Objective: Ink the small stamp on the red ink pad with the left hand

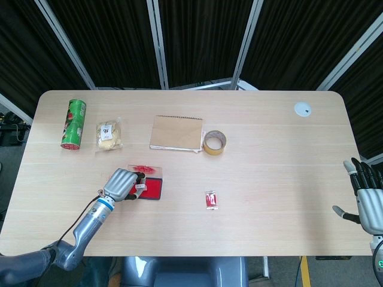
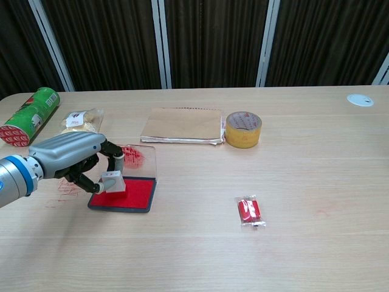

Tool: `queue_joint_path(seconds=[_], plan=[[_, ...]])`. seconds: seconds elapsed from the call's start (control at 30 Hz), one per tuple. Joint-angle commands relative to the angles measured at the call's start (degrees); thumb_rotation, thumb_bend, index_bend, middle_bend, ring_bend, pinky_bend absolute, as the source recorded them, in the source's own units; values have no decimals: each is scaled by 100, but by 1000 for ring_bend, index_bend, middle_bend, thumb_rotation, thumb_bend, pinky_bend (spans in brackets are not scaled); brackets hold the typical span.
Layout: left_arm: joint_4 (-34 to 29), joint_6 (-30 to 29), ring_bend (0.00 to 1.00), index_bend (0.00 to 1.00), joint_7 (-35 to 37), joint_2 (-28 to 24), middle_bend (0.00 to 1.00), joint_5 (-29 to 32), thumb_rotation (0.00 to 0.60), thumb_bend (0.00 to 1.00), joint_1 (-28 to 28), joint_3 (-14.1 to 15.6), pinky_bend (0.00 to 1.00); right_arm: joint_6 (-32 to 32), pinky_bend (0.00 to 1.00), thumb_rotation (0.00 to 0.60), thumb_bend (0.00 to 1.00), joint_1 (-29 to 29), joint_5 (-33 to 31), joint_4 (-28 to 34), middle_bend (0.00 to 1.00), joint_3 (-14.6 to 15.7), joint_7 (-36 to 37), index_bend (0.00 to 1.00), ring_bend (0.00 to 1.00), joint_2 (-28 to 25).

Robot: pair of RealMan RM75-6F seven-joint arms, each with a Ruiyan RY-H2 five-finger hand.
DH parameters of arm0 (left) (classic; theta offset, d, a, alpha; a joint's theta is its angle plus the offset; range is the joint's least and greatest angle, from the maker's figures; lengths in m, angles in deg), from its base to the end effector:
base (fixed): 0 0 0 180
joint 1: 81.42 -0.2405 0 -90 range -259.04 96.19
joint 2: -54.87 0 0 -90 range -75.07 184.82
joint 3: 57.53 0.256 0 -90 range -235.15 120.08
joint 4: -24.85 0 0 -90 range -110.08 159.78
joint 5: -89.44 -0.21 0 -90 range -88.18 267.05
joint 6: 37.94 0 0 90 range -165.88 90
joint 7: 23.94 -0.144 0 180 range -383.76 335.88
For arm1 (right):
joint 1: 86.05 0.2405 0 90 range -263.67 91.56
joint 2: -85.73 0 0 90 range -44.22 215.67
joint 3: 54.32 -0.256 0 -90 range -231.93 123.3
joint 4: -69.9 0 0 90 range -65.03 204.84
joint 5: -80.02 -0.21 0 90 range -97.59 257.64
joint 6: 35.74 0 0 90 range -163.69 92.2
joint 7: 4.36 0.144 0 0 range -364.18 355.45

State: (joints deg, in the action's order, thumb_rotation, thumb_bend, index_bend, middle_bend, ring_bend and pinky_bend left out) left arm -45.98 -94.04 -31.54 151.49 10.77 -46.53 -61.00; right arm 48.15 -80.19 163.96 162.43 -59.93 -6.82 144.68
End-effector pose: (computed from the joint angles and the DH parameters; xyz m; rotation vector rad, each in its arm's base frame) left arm -0.2037 0.3043 -0.0598 -1.9480 -0.9765 -0.9000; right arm -0.3140 -0.1969 0.1946 1.3832 -0.7859 0.8310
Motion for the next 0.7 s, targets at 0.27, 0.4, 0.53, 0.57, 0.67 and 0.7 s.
queue_joint_path(seconds=[0.27, 0.4, 0.53, 0.57, 0.67, 0.7], plan=[[263, 47, 838, 610, 132, 150, 573, -10, 600, 402, -27, 66, 944, -28, 0, 600, 0, 9, -25, -7, 0, -3, 14, 0, 0, -2], [355, 70, 838, 610, 196, 203, 574, -21, 600, 402, -38, 93, 944, -30, 0, 600, 0, 11, -24, -6, 0, -1, 9, 0, 0, 1], [428, 77, 838, 611, 239, 244, 574, -41, 600, 401, -43, 109, 944, -33, 0, 600, 0, 12, -28, -7, 0, -1, 7, 0, 0, 2], [437, 73, 838, 611, 251, 251, 574, -47, 600, 402, -45, 110, 944, -32, 0, 600, 0, 12, -30, -5, 0, -3, 10, 0, 0, 0], [449, 59, 838, 612, 264, 258, 574, -67, 600, 403, -49, 114, 944, -23, 0, 600, 0, 9, -28, 3, 0, -5, 21, 0, 0, -9], [447, 54, 838, 612, 266, 257, 574, -71, 600, 403, -51, 114, 944, -22, 0, 600, 0, 8, -26, 4, 0, -4, 23, 0, 0, -10]])
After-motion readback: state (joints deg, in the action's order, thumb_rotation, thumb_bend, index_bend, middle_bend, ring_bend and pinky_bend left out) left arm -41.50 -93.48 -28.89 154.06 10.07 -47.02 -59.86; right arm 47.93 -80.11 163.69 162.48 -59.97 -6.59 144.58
